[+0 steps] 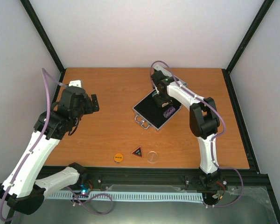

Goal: Pack up texas hold em set

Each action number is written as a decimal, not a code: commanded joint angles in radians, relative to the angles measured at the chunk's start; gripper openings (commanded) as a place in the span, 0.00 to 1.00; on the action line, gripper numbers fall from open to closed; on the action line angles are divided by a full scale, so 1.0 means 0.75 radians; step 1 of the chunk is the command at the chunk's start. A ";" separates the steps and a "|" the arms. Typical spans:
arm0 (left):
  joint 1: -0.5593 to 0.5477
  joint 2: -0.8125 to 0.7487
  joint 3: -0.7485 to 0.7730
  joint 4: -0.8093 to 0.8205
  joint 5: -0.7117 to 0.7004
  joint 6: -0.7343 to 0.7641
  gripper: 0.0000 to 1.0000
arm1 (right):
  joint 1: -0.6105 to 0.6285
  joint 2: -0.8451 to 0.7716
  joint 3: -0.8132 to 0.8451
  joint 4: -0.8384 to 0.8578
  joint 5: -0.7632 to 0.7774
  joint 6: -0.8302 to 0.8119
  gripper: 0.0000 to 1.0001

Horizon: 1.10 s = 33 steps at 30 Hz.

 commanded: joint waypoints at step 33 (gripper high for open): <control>0.009 0.079 0.019 0.096 0.028 0.028 1.00 | -0.050 0.024 -0.054 0.135 -0.103 -0.216 0.59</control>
